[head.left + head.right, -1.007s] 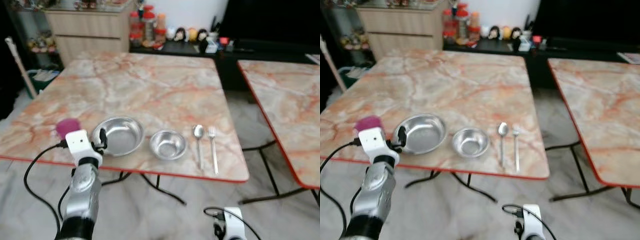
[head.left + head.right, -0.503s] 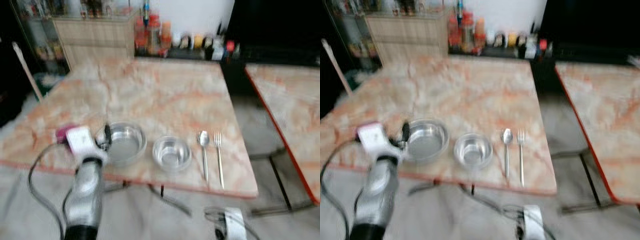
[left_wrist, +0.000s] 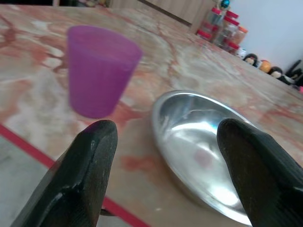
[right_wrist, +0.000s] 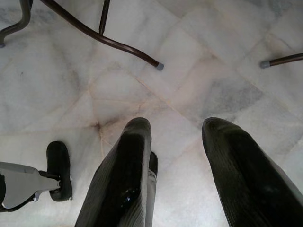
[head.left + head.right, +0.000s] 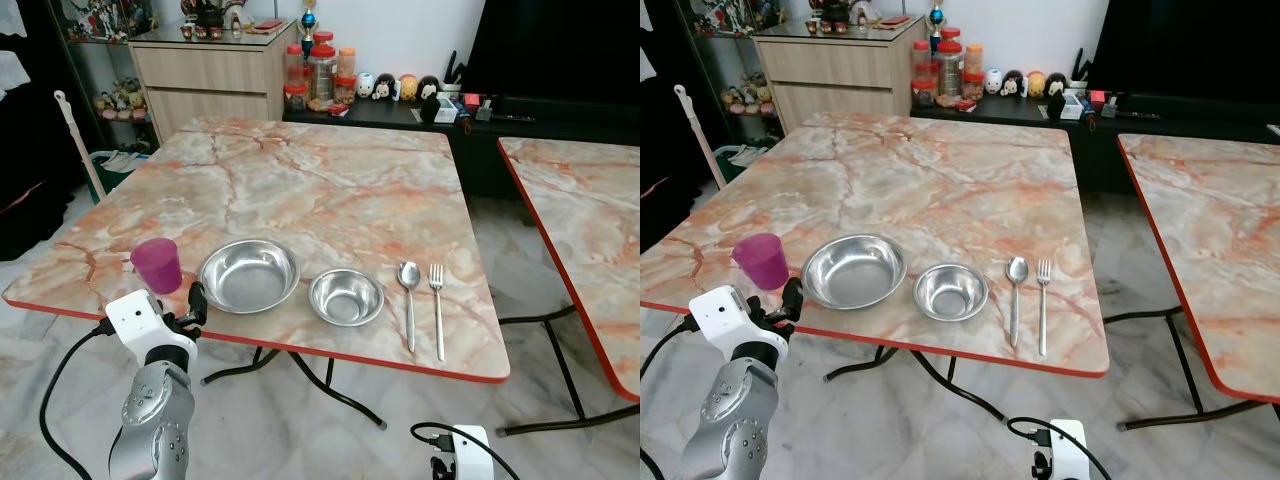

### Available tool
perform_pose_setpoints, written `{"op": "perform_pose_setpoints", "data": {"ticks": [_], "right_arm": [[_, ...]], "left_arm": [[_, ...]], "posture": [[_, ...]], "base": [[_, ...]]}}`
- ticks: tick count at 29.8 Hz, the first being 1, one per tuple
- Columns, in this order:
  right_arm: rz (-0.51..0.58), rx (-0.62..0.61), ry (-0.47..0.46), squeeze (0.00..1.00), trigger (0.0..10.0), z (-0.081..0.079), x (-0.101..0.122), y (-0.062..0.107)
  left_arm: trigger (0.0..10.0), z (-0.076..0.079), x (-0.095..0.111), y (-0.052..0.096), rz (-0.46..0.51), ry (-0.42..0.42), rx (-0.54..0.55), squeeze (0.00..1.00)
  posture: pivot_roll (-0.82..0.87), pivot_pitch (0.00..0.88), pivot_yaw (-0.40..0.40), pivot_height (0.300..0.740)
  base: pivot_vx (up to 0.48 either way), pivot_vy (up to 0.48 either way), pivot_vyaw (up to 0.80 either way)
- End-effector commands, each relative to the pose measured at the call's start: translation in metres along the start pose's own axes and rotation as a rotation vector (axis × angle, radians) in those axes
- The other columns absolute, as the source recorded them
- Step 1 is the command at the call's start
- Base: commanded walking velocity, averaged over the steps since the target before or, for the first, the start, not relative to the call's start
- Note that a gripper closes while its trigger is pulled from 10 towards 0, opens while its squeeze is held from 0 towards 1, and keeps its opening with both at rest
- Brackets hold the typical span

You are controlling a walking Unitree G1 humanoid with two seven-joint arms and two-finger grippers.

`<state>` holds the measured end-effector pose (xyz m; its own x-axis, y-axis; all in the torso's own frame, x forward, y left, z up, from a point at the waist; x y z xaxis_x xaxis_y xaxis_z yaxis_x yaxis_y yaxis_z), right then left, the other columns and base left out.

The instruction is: Setting the table

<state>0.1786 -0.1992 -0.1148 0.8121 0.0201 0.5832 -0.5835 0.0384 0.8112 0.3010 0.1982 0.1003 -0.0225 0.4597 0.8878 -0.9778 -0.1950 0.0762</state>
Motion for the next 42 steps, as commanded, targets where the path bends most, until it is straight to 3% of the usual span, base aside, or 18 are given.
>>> {"op": "perform_pose_setpoints", "data": {"ticks": [1, 6, 18, 21, 31, 42], "right_arm": [[0.008, 0.000, -0.009, 0.00, 10.0, 0.000, 0.002, 0.000], [0.001, -0.002, -0.009, 0.00, 10.0, 0.000, 0.001, 0.000], [0.002, 0.005, -0.026, 0.00, 10.0, -0.004, 0.002, -0.001], [0.001, 0.007, -0.038, 0.00, 10.0, -0.005, 0.003, -0.001], [0.004, -0.003, -0.055, 0.00, 10.0, -0.003, 0.003, -0.001], [0.006, -0.003, -0.063, 0.00, 10.0, -0.004, 0.004, -0.002]], "left_arm": [[10.0, 0.007, 0.004, -0.004, -0.018, 0.074, -0.010, 0.00], [10.0, 0.008, 0.008, -0.011, -0.050, 0.144, 0.020, 0.00], [10.0, 0.002, 0.012, -0.020, -0.133, 0.113, 0.089, 0.00], [10.0, 0.008, -0.003, -0.021, -0.217, 0.068, 0.070, 0.00], [10.0, 0.020, -0.011, -0.026, -0.263, 0.063, 0.054, 0.00], [10.0, 0.018, -0.011, -0.031, -0.278, 0.032, 0.096, 0.00]], "posture": [[0.06, 0.000, 0.001, 0.732], [0.06, 0.000, 0.005, 0.732], [0.06, 0.000, 0.008, 0.732], [0.06, 0.000, 0.011, 0.732], [0.05, 0.000, 0.018, 0.732], [0.04, 0.000, 0.023, 0.732]], "base": [[0.000, 0.000, 0.00], [0.000, 0.000, 0.00], [0.000, 0.000, 0.00], [0.000, 0.000, 0.00], [0.000, 0.000, 0.00], [0.000, 0.000, 0.00]]}}
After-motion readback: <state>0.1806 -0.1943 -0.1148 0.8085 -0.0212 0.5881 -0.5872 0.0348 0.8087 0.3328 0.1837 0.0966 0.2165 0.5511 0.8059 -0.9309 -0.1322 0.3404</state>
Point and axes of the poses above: a point about 5 cm out from each wrist's last joint towards the gripper, its own y axis pointing back from the gripper into the wrist, its own x axis along the axis of the wrist's last joint, z = x × y, the point moved 3 cm from there along -y, pointing out of the wrist towards the gripper, and after that the axes turned 4 degrees about y, right-handed, at the moved point
